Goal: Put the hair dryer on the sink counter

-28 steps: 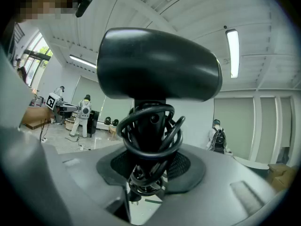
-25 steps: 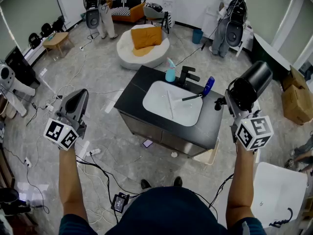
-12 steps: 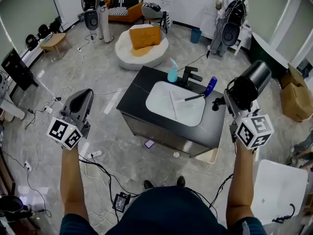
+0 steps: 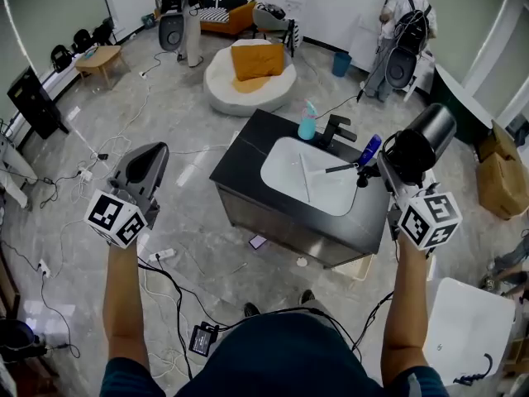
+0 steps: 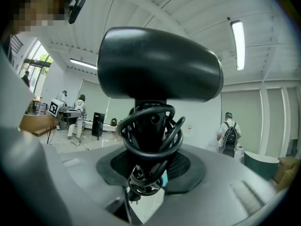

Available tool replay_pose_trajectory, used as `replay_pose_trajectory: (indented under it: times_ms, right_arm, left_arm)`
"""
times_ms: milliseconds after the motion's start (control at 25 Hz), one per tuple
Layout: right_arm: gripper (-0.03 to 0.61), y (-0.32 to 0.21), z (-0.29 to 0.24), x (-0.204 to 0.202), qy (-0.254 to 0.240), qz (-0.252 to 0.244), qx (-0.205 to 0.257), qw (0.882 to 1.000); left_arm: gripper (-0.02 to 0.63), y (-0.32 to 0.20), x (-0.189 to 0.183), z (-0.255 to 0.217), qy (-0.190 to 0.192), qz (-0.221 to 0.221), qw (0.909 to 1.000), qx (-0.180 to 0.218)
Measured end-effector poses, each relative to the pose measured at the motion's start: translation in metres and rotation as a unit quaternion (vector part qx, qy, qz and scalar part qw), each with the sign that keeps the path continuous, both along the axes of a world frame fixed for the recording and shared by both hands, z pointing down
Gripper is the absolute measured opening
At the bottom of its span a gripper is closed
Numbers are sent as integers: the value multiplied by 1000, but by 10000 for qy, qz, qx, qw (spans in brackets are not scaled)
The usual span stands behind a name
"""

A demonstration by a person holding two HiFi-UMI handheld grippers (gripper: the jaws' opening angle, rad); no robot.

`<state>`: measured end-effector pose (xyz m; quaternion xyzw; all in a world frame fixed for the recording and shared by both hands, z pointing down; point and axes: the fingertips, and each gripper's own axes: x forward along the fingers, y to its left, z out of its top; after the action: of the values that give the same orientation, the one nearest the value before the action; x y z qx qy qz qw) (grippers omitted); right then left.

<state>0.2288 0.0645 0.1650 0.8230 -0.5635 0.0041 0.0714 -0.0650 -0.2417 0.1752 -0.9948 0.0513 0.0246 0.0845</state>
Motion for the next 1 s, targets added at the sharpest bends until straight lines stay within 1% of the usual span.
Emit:
replay_pose_trajectory:
  times_ms: [160, 320, 440, 520, 600, 720, 840, 1000]
  right_arm:
    - [169, -36, 2, -5, -2, -400, -66, 9992]
    - [169, -64, 7, 3, -56, -838, -68, 9964]
    - [169, -83, 12, 17, -92, -1190, -15, 9928]
    - [169, -97, 17, 29, -120, -1471, 3, 9891]
    - [169, -112, 23, 43, -144, -1788, -36, 9838]
    - [169, -128, 29, 64, -126, -2201, -122, 9753]
    - [169, -143, 36, 83, -97, -2555, -186, 9666]
    - [169, -157, 44, 98, -120, -2961, -245, 9548]
  left_arm:
    - [5, -9, -24, -1, -17, -327, 9995, 37]
    - [5, -10, -41, -1, -78, -764, 9970, 60]
    - [5, -6, -48, 1, -84, -1174, 9930, 80]
    - [5, -1, -50, 3, -104, -1493, 9887, 101]
    - [5, 8, -48, 6, -77, -1807, 9835, 71]
    - [5, 23, -35, 10, -97, -2204, 9753, 73]
    - [5, 39, -19, 13, -108, -2504, 9681, 63]
    - [5, 55, -6, 16, -126, -2855, 9583, 60]
